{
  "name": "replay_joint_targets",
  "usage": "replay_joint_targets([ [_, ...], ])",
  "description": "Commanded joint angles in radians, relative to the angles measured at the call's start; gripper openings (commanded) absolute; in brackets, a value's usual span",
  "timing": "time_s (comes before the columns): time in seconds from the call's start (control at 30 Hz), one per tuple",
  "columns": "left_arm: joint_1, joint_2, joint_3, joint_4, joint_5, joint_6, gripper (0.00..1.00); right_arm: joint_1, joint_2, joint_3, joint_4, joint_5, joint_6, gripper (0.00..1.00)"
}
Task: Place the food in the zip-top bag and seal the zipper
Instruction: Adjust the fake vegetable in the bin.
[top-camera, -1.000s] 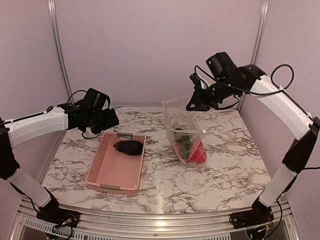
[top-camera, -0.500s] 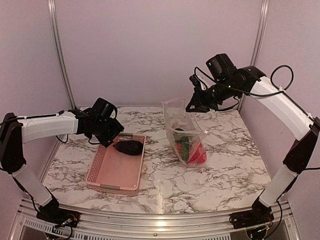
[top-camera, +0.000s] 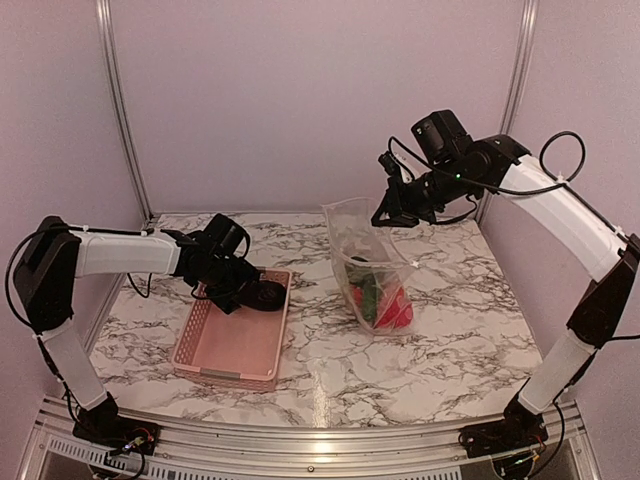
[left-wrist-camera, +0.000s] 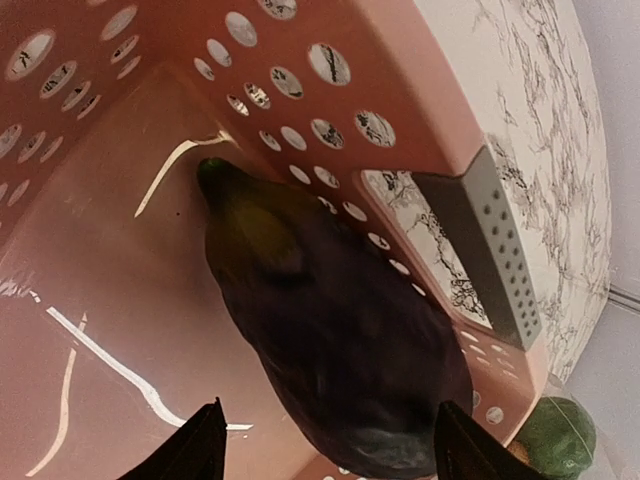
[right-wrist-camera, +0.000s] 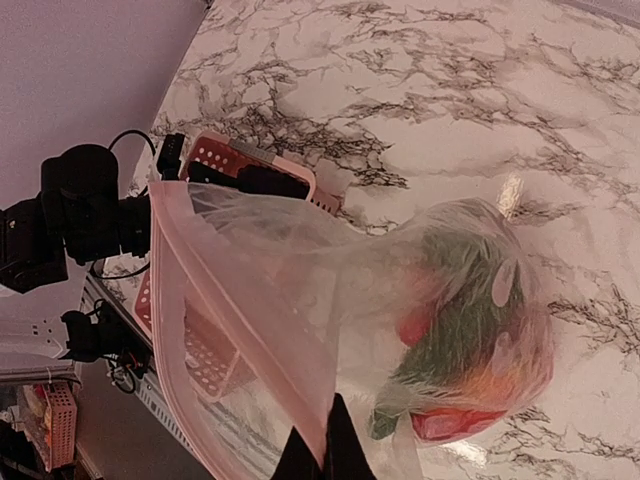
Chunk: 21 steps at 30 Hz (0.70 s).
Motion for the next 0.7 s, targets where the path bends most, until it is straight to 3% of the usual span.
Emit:
replay_joint_targets([
  [0.0,-0.004,0.036,0.025,0.018,0.018,-0.015,0.73,-0.008,-0.035,-0.003,0.016,-0.001,0.003,0.0],
  [0.47,-0.004,0.134,0.077,0.049,0.072,0.006,0.72,-0.008,-0.034,-0.004,0.01,0.002,0.008,0.0],
  [0.67,-0.012,0.072,0.093,-0.017,0.038,0.161,0.63,-0.009,-0.034,-0.012,0.017,0.002,0.009,0.0],
])
